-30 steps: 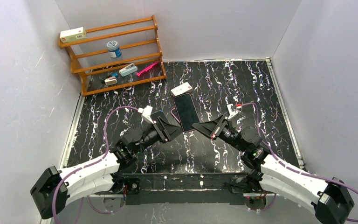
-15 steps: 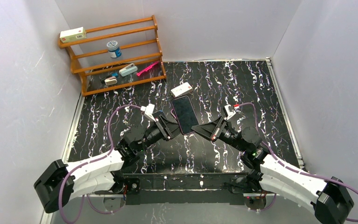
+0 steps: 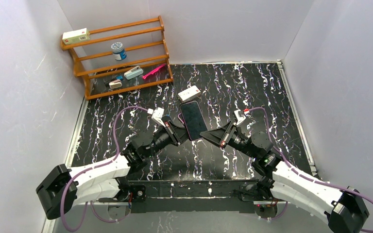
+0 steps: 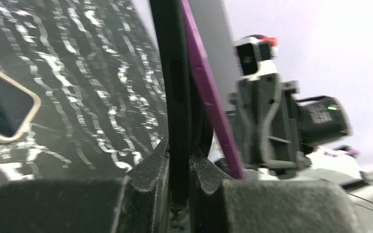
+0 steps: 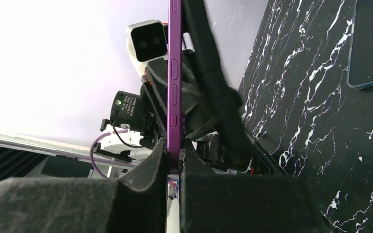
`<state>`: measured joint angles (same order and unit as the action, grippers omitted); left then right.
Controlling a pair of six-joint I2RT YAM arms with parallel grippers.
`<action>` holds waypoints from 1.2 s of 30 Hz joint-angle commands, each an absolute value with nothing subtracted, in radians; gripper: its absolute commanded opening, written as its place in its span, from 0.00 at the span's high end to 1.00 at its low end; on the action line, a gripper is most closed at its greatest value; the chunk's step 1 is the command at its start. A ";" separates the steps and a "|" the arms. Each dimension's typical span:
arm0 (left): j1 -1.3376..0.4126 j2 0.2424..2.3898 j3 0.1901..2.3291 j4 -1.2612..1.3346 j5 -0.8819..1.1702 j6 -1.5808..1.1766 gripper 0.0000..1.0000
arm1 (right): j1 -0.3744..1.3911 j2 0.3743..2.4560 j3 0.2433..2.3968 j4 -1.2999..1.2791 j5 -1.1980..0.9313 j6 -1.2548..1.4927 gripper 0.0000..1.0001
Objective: Take the phone out of the phone case
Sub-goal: Remove the phone case from the phone, then place the phone case at the center of the board.
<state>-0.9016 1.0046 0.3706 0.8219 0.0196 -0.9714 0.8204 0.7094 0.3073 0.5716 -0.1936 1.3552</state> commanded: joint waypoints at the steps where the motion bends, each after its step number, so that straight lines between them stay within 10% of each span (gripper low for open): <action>1: -0.879 0.974 0.453 0.567 -0.281 -0.754 1.00 | 0.833 0.679 0.389 0.647 -0.274 1.364 0.99; 15: -0.852 0.943 0.629 -0.105 -0.678 -0.655 1.00 | 0.829 0.561 0.476 0.213 0.038 1.048 0.99; 25: -0.467 0.928 0.619 -0.313 -0.394 -0.713 1.00 | 0.773 0.614 0.499 0.114 0.255 0.827 0.99; 36: -0.080 1.137 0.580 -0.067 -0.040 -0.767 1.00 | 0.387 0.831 0.440 0.326 -0.144 0.867 0.99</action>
<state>-0.1654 1.0618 0.5945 -0.1799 -0.1864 -0.7292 0.5049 0.7811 0.4419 0.1055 0.0460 0.8539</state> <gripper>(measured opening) 0.103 0.113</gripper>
